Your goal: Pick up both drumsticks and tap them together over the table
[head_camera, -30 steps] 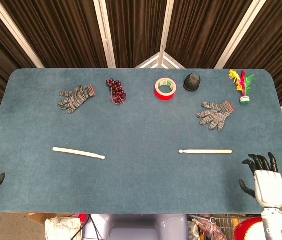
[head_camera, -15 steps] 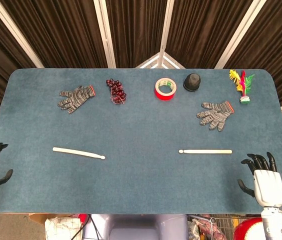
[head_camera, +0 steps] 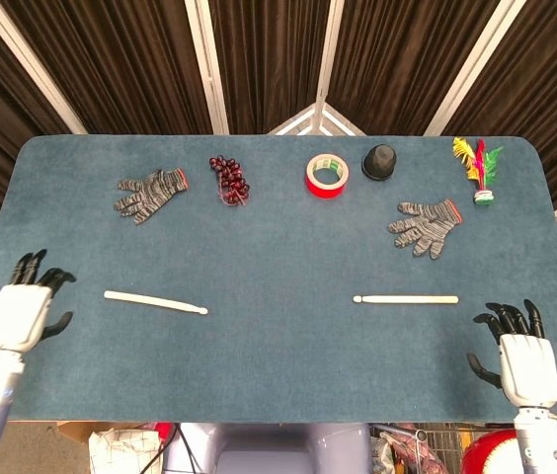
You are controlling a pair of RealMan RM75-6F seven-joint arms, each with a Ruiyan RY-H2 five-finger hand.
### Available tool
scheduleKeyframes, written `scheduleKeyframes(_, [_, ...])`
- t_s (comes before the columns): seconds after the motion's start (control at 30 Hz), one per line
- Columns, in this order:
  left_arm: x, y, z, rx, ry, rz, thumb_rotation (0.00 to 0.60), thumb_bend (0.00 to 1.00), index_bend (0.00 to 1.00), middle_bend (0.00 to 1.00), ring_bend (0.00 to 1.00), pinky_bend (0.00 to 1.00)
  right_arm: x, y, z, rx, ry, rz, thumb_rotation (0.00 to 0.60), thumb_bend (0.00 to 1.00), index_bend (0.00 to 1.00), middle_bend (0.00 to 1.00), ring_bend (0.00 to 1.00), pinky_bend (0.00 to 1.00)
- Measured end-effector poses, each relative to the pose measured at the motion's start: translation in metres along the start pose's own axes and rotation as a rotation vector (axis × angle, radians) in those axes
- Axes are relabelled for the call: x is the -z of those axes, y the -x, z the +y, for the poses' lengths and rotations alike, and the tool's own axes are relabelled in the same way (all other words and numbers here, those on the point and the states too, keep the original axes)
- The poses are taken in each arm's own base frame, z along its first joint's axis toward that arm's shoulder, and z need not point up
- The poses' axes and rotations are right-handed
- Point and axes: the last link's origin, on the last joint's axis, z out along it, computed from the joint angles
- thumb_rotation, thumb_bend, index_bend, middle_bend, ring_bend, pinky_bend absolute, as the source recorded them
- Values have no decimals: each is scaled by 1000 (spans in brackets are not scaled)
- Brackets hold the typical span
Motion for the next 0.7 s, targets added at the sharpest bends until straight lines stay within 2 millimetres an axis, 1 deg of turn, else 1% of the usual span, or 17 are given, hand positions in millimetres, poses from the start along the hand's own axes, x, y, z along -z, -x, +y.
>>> scheduleKeyframes(0.3, [-38,15,22,-72,-14,-68,600,384,369,317,0,0,-1,-1,0,-12,-7,0,600,264,376,245,194,12])
scheduleKeyframes(0.53, [-56,29,32,-94,0,-88,600,399,401,347,0,0,-2,2,-2,-7,-13,-12,600,263,376,245,195,12])
scheduleKeyframes(0.7, [-66,44,43,-104,21,-110,600,411,404,358,0,0,-2,4,-1,-2,-6,-14,600,264,376,245,195,12])
